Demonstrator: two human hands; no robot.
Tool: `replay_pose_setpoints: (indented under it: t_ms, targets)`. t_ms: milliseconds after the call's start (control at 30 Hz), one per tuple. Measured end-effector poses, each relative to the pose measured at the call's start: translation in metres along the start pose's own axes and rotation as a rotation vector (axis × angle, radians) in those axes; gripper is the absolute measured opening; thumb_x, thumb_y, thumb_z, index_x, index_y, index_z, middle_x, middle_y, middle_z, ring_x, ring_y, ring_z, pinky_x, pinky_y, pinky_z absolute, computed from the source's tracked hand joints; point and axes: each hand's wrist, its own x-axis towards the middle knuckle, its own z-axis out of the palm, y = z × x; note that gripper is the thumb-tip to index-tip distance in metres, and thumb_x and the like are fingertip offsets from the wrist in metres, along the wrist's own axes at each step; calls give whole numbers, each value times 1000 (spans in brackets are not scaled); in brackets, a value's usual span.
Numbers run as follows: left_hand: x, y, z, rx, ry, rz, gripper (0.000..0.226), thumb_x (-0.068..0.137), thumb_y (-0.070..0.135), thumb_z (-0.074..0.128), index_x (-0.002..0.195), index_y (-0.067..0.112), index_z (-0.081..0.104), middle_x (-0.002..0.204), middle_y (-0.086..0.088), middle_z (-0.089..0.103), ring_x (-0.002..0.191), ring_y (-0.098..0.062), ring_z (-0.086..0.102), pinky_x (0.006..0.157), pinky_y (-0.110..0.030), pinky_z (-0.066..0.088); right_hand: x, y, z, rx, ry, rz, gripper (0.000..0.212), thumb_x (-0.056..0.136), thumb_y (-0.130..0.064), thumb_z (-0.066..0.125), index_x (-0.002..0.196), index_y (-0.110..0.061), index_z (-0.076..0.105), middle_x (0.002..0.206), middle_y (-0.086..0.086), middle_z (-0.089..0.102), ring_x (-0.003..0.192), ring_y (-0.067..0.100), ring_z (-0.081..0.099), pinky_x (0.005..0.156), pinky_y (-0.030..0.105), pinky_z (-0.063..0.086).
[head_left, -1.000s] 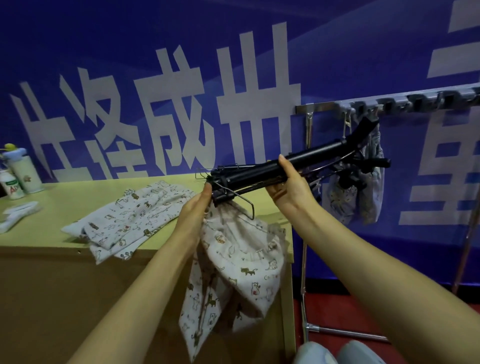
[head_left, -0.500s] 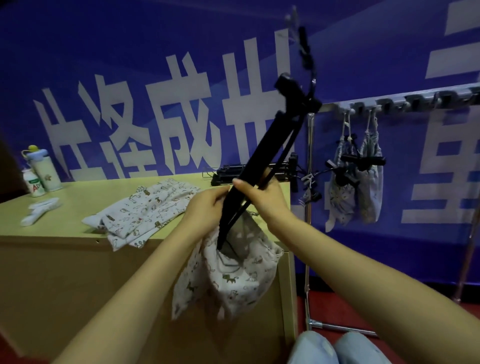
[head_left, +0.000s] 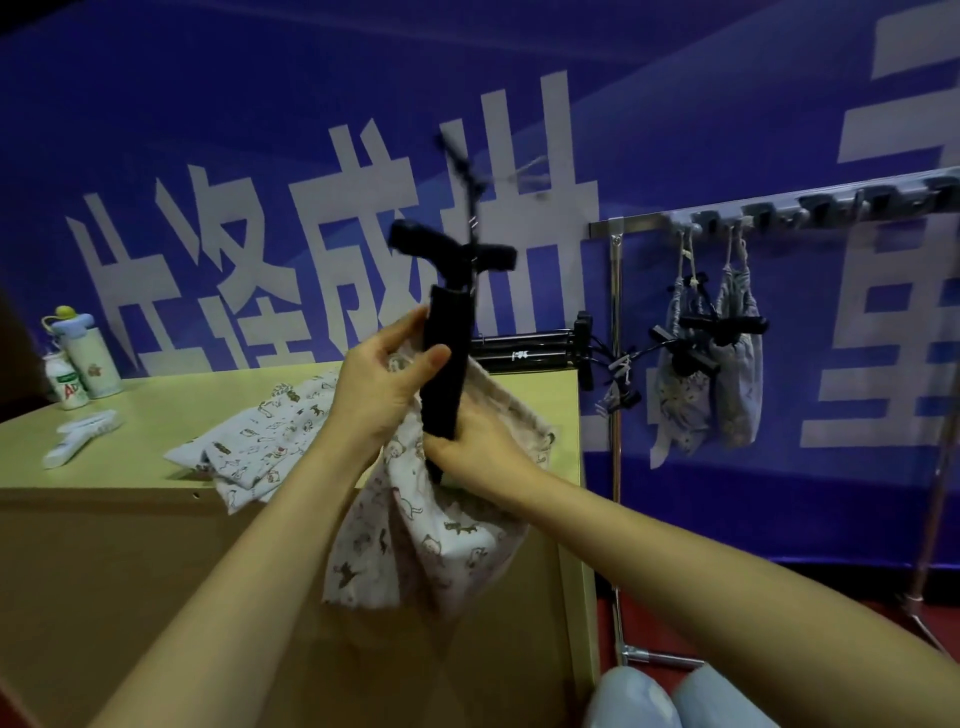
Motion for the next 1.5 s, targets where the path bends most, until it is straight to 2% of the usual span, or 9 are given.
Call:
replay_pose_setpoints:
  t_ms: [100, 200, 400, 567, 667, 767, 867, 1133, 1500]
  targets:
    - [4, 0, 3, 80, 25, 36, 55, 80, 20, 68, 132, 9, 51, 117, 14, 54, 109, 1, 51, 78, 6, 37, -3, 7, 9, -142, -67, 41, 35, 85, -30, 54, 113, -10, 49, 83, 10, 61, 72, 28, 56, 57, 38, 45]
    - [2, -11, 5, -4, 109, -31, 36, 80, 23, 69, 114, 17, 62, 97, 14, 63, 92, 1, 58, 75, -4, 46, -9, 11, 10, -216, -175, 56, 33, 88, -28, 56, 110, -5, 47, 64, 1, 48, 56, 21, 47, 47, 31, 33]
    - [4, -39, 14, -152, 229, -224, 18, 72, 26, 78, 85, 20, 67, 86, 2, 68, 84, -12, 65, 76, -23, 53, -18, 4, -15, -141, -312, 94, 36, 90, -33, 53, 114, -6, 52, 91, 18, 65, 76, 29, 60, 64, 37, 45]
    - [4, -53, 12, -203, 316, -266, 21, 77, 19, 74, 95, 11, 67, 82, 5, 66, 78, -6, 63, 60, -7, 50, -16, -3, -52, 11, 209, -54, 31, 91, -6, 43, 107, -11, 69, 99, 2, 70, 88, 17, 65, 83, 39, 54]
    - [4, -54, 10, -219, 301, -271, 23, 77, 19, 74, 97, 10, 68, 84, 5, 67, 78, -5, 64, 68, -12, 53, -3, 9, -71, 144, 365, 78, 23, 93, -10, 47, 106, -12, 66, 103, 0, 67, 95, 15, 63, 85, 33, 53]
    - [2, -53, 10, -239, 302, -254, 17, 77, 17, 74, 92, 12, 68, 81, 5, 68, 67, 3, 65, 66, -11, 52, 4, 24, -81, -142, 24, 242, 48, 87, -38, 63, 127, -13, 55, 127, 3, 57, 118, 19, 53, 96, 34, 46]
    - [-1, -53, 10, -241, 310, -234, 11, 76, 15, 74, 85, 15, 67, 79, 5, 66, 60, 8, 63, 61, -6, 51, 2, 32, -79, -332, -289, 305, 35, 86, -34, 66, 106, -6, 66, 96, 8, 64, 91, 21, 61, 72, 29, 47]
    - [-10, -63, 7, -193, 235, -238, 21, 73, 11, 77, 93, 12, 70, 87, 2, 70, 79, -6, 65, 68, -13, 53, 4, 55, -91, 560, -291, 562, 18, 93, -21, 59, 90, -4, 63, 78, 6, 67, 68, 17, 63, 65, 26, 52]
    - [-15, -81, 22, -83, 186, -303, 30, 68, 10, 81, 96, 8, 68, 92, -8, 70, 90, -23, 66, 83, -36, 53, 3, 76, -100, 585, -272, 797, 13, 93, -5, 52, 87, -7, 64, 69, 3, 63, 61, 12, 57, 61, 22, 51]
